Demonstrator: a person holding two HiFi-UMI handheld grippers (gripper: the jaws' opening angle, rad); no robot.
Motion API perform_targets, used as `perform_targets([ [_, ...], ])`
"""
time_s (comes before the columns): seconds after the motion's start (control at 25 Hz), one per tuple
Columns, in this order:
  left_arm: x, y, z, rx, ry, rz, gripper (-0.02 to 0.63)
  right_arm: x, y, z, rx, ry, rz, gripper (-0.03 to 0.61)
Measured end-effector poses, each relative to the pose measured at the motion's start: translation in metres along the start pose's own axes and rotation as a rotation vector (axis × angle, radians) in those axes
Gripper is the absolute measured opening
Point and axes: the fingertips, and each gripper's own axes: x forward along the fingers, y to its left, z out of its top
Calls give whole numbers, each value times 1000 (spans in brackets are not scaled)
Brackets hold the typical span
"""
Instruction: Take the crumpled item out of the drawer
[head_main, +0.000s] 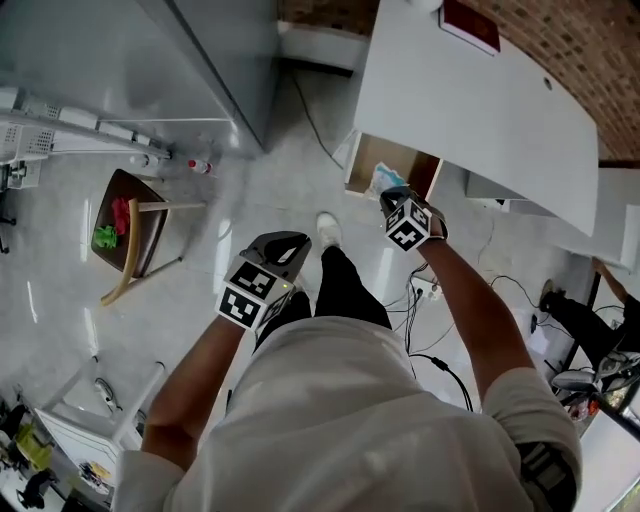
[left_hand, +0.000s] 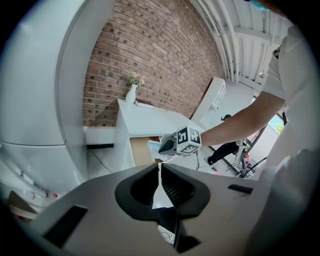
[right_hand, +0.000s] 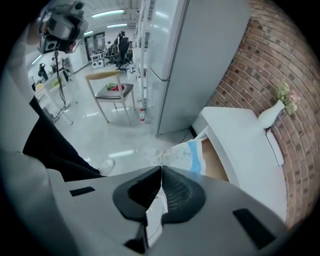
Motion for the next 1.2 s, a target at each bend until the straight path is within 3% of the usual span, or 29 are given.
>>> perform_targets([
  [0.68,-95,-47,-49,45,-54,-2,31,-151,126,27,45,-57,18,32],
  [1.2,-128,-59,-96,27,-59,26,31,-194,198,44,28,-108,48,32],
])
